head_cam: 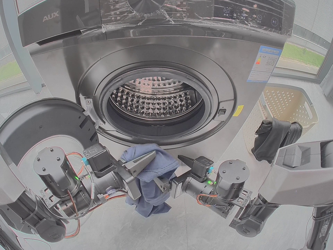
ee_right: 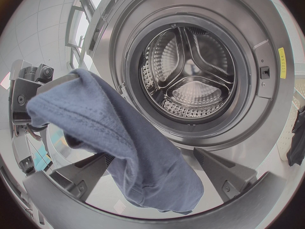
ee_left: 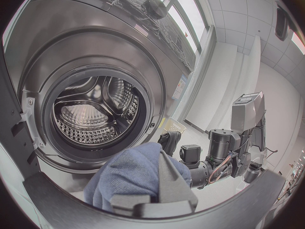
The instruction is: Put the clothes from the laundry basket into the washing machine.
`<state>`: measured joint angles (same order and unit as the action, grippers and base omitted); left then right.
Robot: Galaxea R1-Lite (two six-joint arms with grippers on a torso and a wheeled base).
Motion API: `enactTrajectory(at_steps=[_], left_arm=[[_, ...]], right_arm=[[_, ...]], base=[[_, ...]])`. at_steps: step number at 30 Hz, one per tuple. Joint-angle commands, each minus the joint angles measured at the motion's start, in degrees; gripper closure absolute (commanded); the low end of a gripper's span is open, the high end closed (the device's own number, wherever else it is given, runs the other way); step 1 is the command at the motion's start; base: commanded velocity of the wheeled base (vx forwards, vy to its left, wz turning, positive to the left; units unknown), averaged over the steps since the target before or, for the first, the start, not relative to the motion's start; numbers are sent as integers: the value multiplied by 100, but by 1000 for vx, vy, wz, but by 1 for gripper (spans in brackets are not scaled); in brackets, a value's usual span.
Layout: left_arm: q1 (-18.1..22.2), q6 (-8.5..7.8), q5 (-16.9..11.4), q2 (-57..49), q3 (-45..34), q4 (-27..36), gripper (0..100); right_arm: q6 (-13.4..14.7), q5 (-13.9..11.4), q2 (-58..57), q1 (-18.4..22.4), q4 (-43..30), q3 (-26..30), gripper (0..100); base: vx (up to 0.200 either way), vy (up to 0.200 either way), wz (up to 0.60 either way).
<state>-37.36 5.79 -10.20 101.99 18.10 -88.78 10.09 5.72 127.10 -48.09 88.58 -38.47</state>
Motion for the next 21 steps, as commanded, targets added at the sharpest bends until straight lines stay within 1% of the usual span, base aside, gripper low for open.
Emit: enactTrajectory(at_steps=[1,2,8,13,16,20,21], left_arm=[[1,1,1,5,0,1,100],[1,10,1,14,0,-7,100],[1,10,1,32,-9,-7,100],[1,10,1,67,-26,1,100],[1,10,1,102,-26,1,100],[10,19,1,120,-9,1,100],[36,36,1,120,-17,1,100]], right_arm=[[10,0,34,10,2,-55,0],[10,0,8,-7,2,-55,100],[1,0,-185,46,2,24,100],[-16,0,-581,125,2,182,100],[-34,0,-880,142,-7,314,100],[-95,0,-977,204,-7,446,100],[-104,0,-1047,230,-7,569,100]], base=[[0,0,0],[0,0,0],[0,0,0],[0,0,0],[0,0,0],[0,0,0],[0,0,0]])
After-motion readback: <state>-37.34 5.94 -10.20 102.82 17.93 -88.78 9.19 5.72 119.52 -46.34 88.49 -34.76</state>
